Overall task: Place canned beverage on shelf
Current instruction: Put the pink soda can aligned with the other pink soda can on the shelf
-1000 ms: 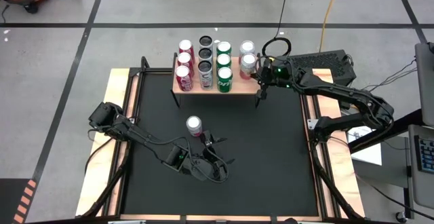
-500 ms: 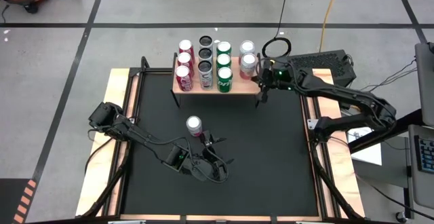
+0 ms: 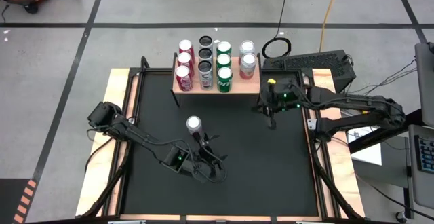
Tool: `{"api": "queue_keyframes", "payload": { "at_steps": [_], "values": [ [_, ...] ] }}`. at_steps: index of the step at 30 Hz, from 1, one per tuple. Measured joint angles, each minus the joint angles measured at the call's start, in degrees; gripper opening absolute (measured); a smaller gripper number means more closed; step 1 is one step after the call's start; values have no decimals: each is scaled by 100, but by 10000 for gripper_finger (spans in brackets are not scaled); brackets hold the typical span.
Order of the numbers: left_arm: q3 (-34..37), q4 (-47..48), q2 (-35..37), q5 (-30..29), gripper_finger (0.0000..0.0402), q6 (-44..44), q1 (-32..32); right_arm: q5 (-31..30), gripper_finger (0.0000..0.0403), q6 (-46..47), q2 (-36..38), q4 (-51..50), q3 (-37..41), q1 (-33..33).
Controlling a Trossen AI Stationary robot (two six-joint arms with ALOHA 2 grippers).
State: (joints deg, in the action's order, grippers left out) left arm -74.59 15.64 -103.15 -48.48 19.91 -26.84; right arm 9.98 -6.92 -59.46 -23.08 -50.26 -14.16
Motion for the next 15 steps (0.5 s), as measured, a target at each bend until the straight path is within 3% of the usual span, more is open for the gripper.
{"api": "queue_keyframes", "payload": {
  "at_steps": [3, 7, 11, 15],
  "values": [
    [0, 6, 0, 16, 386, -185, 31, -105, 6, 131, -4, 239, 83, 537],
    [-134, 63, 3, 275, 386, 370, -27, -172, 6, 288, -11, 731, 418, 1160],
    [-534, 917, 17, 293, 386, 767, -168, -557, 6, 448, -11, 1462, 963, 1722],
    [-997, 2212, 18, 433, 386, 1258, -209, -575, 6, 622, -14, 2619, 1595, 2153]
  ]
}}
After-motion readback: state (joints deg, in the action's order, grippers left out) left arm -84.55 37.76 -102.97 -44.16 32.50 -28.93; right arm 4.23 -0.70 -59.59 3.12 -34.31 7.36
